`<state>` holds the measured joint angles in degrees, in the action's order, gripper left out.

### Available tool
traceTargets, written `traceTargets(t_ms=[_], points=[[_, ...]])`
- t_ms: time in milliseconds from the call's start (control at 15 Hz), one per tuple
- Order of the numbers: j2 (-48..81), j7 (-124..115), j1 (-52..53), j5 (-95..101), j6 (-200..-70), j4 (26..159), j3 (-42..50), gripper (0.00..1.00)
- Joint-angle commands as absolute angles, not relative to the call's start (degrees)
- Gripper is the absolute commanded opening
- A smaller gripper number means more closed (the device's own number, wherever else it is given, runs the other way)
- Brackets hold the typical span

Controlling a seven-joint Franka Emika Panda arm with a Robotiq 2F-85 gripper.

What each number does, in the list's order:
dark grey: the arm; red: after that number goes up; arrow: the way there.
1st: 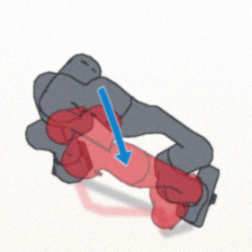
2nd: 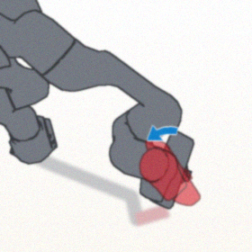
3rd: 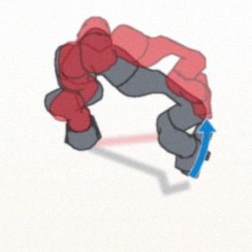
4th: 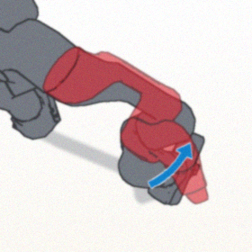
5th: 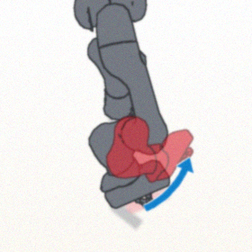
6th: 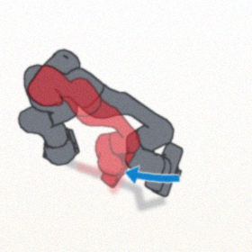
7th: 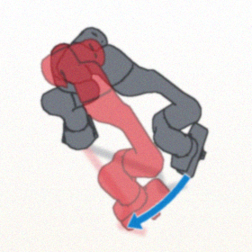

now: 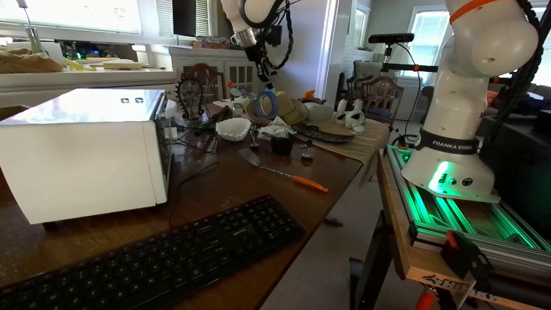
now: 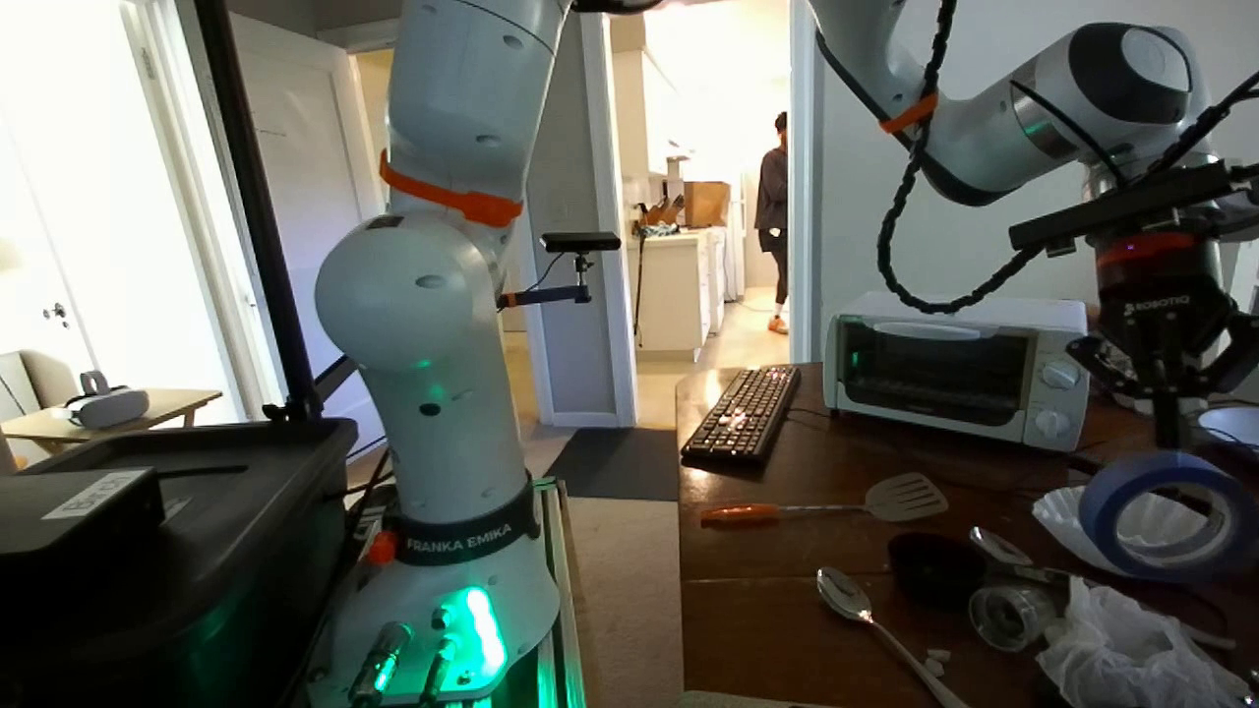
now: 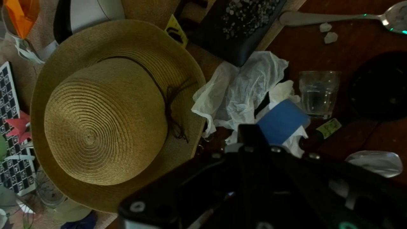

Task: Put the blue masking tape on the table.

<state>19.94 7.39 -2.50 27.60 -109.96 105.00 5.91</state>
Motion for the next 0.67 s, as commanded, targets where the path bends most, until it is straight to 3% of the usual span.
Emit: traceTargets(t_ms=[0,600], points=[[23.4,3.7,-2.0,31.1,-110.8,102.9,6.7,0.0],[28.0,-4.2,-0.8,42.5,-115.1,103.9,7.6,0.0]])
